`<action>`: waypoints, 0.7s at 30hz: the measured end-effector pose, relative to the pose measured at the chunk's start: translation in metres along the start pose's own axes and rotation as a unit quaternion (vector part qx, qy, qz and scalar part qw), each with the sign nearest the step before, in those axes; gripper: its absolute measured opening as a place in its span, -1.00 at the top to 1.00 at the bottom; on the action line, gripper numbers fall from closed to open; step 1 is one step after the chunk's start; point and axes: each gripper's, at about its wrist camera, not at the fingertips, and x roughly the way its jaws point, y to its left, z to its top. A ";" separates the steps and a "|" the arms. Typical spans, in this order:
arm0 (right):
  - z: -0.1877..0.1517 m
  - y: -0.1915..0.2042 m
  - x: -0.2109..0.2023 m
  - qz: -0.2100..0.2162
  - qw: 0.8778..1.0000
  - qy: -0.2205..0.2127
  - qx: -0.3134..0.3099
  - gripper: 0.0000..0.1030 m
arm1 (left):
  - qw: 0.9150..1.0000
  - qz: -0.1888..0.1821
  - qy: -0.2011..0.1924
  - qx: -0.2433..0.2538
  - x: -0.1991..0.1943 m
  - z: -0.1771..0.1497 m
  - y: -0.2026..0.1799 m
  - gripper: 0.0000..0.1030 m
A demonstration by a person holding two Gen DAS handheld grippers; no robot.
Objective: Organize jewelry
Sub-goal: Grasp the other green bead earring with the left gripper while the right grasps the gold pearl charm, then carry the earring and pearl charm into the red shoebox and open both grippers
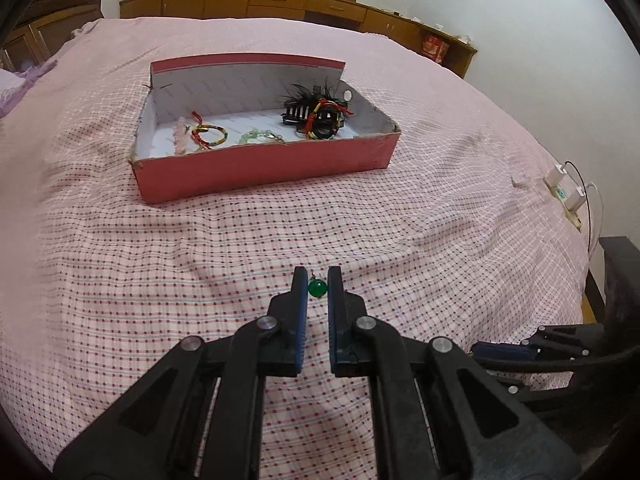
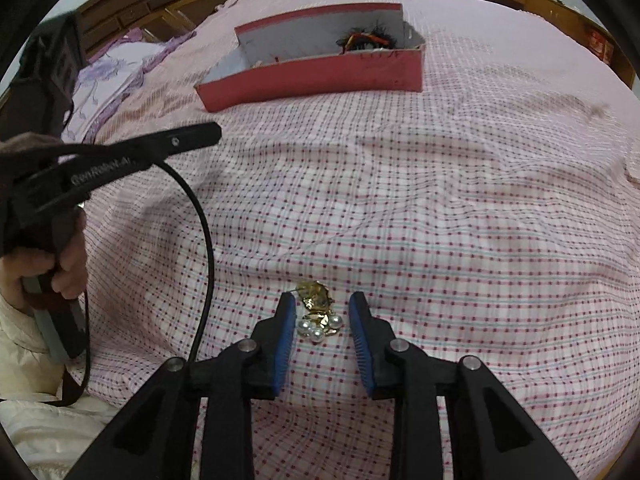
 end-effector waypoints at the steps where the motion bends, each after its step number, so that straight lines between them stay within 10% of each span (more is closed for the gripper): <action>1: 0.001 0.001 0.002 -0.002 1.000 0.002 -0.003 0.39 | 1.000 0.002 0.000 0.000 0.000 0.000 0.000 0.99; 6: 0.001 0.005 0.007 0.000 1.000 -0.002 -0.015 0.43 | 1.000 0.006 0.001 0.000 0.000 0.001 0.000 0.99; 8: 0.002 0.004 0.007 0.011 1.000 -0.005 -0.013 0.74 | 1.000 0.008 0.000 -0.001 -0.001 0.002 -0.001 0.99; 21: 0.007 -0.012 -0.022 0.040 0.997 -0.062 0.003 0.75 | 1.000 0.022 -0.020 -0.006 -0.017 0.009 -0.002 0.99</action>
